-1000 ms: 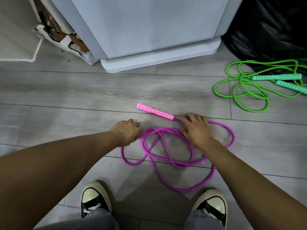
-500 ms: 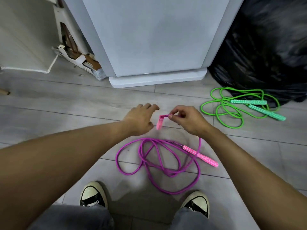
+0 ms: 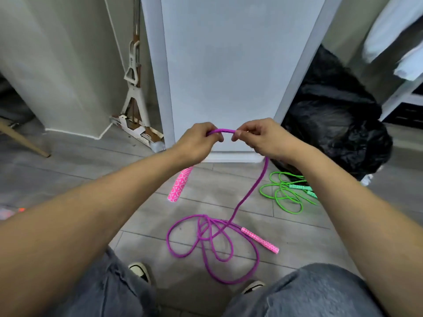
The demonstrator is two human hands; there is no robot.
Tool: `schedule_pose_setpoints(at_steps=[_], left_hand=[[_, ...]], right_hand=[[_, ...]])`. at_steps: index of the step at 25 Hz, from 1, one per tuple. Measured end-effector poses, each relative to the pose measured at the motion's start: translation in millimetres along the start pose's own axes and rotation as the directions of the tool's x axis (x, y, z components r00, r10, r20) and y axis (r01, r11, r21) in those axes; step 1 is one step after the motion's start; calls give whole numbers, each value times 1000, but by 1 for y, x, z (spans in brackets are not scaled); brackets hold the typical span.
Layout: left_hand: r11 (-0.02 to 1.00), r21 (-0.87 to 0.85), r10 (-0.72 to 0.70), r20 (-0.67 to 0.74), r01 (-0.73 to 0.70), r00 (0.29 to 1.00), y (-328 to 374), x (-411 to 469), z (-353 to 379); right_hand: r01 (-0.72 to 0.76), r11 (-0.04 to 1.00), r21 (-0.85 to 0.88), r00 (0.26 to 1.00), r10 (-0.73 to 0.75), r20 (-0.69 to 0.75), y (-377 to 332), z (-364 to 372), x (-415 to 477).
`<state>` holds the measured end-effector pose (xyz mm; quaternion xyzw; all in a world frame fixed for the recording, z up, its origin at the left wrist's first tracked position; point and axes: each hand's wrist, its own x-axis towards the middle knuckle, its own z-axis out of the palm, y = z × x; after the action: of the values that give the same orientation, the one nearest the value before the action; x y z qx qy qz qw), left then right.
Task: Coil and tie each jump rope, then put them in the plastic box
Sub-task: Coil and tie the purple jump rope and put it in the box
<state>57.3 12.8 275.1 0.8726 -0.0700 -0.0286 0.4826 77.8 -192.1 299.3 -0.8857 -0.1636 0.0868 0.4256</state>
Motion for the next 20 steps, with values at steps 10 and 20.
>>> schedule_pose_setpoints(at_steps=[10,20], left_hand=[[982,-184,-87,-195,51,977,-5,-49,-79],[574,-791,-78,205,213,976,32,-40,-59]], right_hand=[[-12,971,-238,952,-61,-299,-63,-27,-38],[32,987,-160,793,-123,-597,-64,-1,-30]])
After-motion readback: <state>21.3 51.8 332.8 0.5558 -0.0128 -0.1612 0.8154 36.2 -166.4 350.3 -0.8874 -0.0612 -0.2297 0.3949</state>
